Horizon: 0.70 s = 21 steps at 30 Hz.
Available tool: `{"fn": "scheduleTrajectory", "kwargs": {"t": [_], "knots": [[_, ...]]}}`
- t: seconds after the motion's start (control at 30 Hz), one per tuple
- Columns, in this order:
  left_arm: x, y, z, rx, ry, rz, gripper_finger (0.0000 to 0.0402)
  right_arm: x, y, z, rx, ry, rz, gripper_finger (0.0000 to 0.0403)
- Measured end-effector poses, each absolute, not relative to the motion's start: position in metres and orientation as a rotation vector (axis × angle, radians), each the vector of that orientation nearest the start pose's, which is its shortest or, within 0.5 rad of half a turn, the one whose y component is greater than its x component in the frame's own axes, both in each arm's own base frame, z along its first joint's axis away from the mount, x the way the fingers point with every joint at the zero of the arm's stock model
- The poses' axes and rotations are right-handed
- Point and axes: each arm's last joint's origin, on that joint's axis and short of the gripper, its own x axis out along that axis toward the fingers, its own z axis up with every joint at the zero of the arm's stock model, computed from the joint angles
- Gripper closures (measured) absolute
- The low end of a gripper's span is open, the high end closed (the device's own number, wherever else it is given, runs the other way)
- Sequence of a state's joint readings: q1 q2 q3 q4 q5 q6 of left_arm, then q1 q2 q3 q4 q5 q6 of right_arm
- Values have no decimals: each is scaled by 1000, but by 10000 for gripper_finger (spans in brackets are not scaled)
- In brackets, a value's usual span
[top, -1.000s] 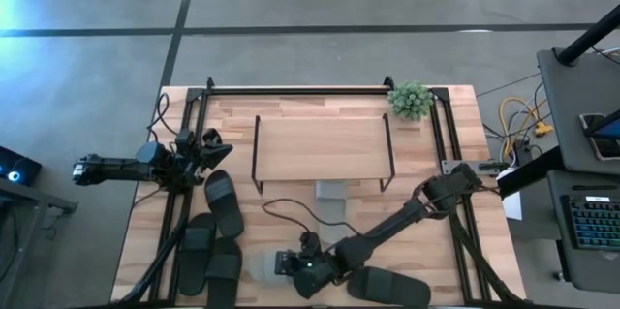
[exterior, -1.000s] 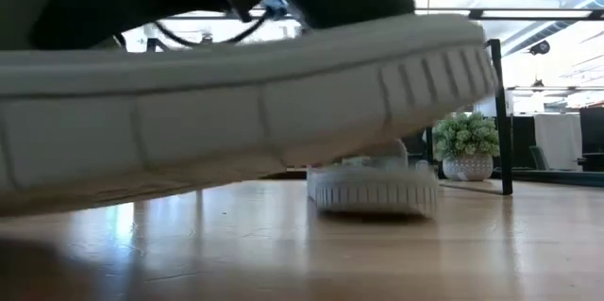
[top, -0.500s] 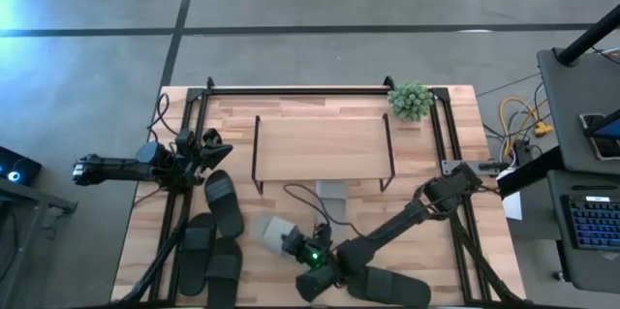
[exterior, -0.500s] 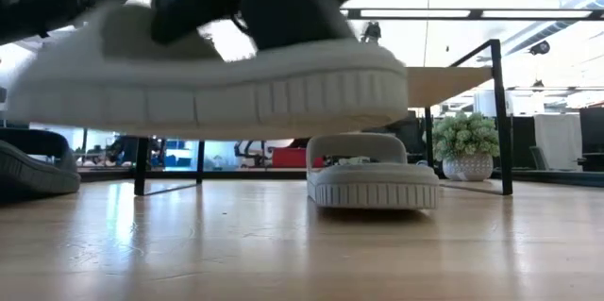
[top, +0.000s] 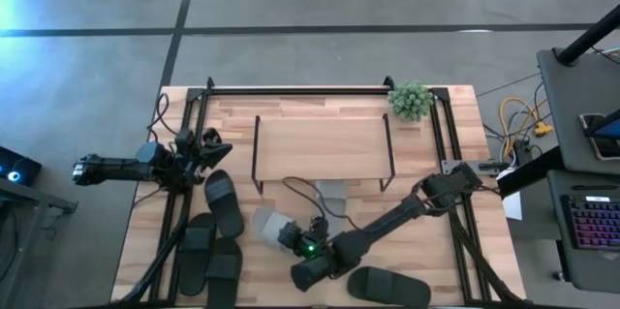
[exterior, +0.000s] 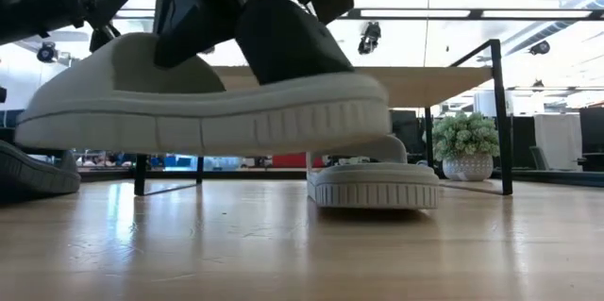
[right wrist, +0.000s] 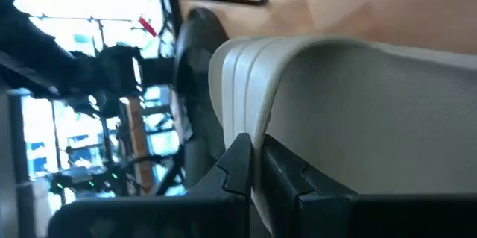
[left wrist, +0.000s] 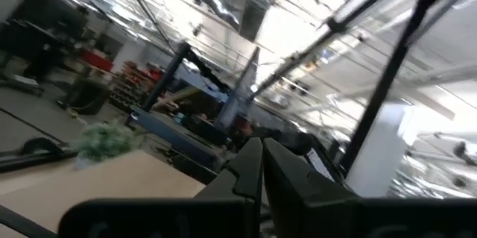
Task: Pick and place slides into the shelf
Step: Move the left gray slipper to the middle of the table
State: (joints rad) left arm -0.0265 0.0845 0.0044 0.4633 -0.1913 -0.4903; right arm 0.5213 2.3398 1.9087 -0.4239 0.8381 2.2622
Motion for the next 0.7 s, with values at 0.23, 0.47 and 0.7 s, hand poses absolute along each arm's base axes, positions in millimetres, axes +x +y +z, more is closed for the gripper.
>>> {"fn": "scheduleTrajectory", "kwargs": {"t": [0.23,0.47,0.7], "knots": [[94,3,205,-529,-448,54,402,446,230,173,1544,124,-877,369],[94,1,205,-688,-429,-58,402,453,217,173,1533,132,-891,264],[94,1,206,-805,-434,-88,402,451,224,172,1556,212,-870,189]]}}
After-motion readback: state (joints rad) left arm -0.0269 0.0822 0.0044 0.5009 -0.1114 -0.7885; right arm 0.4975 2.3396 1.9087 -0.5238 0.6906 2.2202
